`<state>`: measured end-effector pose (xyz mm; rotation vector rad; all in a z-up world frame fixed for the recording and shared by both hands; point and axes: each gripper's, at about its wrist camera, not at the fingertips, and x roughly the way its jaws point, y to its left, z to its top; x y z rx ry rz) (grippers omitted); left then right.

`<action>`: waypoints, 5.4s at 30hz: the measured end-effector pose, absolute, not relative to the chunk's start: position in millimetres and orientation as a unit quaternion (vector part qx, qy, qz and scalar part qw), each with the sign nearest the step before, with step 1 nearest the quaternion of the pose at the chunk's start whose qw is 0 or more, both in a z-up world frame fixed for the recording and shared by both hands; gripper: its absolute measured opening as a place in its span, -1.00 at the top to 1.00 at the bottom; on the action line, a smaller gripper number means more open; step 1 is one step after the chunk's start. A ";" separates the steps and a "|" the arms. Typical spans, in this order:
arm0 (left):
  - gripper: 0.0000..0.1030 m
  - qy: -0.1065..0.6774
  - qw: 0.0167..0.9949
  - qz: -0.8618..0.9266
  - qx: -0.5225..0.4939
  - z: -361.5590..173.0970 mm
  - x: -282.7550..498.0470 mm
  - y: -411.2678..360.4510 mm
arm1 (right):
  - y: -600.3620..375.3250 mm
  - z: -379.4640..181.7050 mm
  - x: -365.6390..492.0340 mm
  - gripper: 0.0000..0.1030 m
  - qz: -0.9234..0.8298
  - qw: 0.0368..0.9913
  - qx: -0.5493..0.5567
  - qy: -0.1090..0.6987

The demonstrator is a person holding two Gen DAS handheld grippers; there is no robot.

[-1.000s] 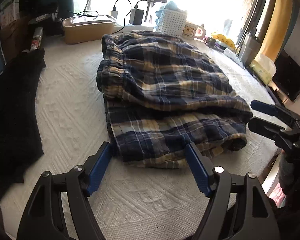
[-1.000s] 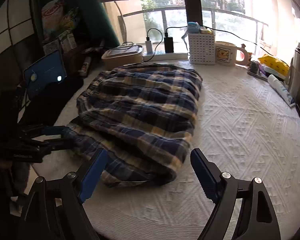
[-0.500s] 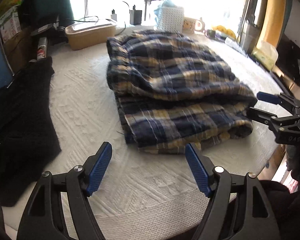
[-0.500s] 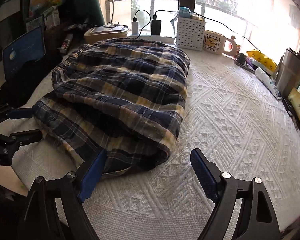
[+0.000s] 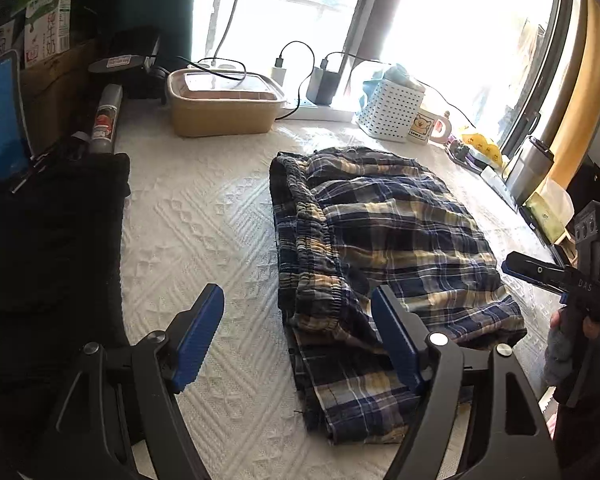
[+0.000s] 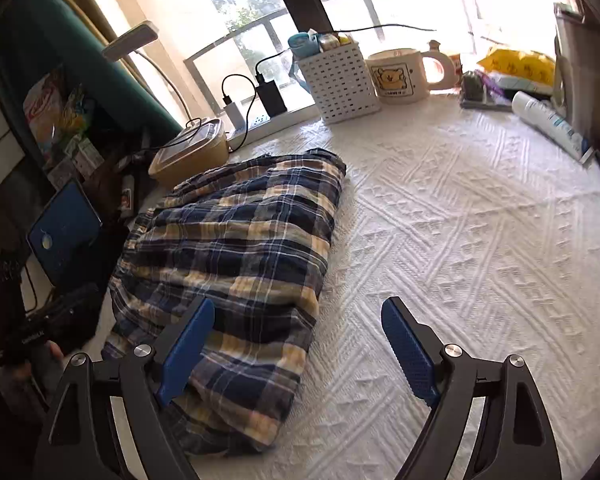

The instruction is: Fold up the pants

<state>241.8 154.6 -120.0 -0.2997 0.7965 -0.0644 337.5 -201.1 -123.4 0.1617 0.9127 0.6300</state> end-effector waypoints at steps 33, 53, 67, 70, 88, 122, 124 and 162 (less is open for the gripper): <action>-0.48 0.412 0.868 -0.120 -0.249 -146.2 275.7 153.7 | -165.7 -143.4 368.6 0.81 0.304 0.828 0.075 0.465; 0.42 0.409 0.869 -0.111 -0.257 -152.4 290.0 148.4 | -171.0 -144.3 362.0 0.80 0.310 0.833 0.068 0.454; 0.46 0.390 0.886 -0.098 -0.232 -141.5 281.4 143.4 | -158.6 -143.0 373.1 -0.09 0.322 0.834 0.054 0.446; 0.47 0.390 0.886 -0.098 -0.230 -141.5 281.8 141.7 | -155.4 -143.4 376.3 0.17 0.326 0.833 0.052 0.445; 0.49 0.329 0.918 -0.100 -0.198 -89.5 256.1 141.5 | -150.8 -83.7 342.8 0.77 0.339 0.863 0.000 0.375; 0.49 0.295 0.929 -0.081 -0.209 -64.9 219.4 179.9 | -100.2 -17.3 316.7 0.80 0.372 0.878 -0.031 0.301; 0.49 0.313 0.921 -0.088 -0.215 -77.0 227.6 172.0 | -104.6 -30.4 325.8 0.80 0.361 0.878 -0.032 0.313; -0.57 0.383 0.856 -0.131 -0.321 -118.8 255.5 190.3 | -170.7 -139.0 338.8 0.80 0.312 0.846 -0.014 0.431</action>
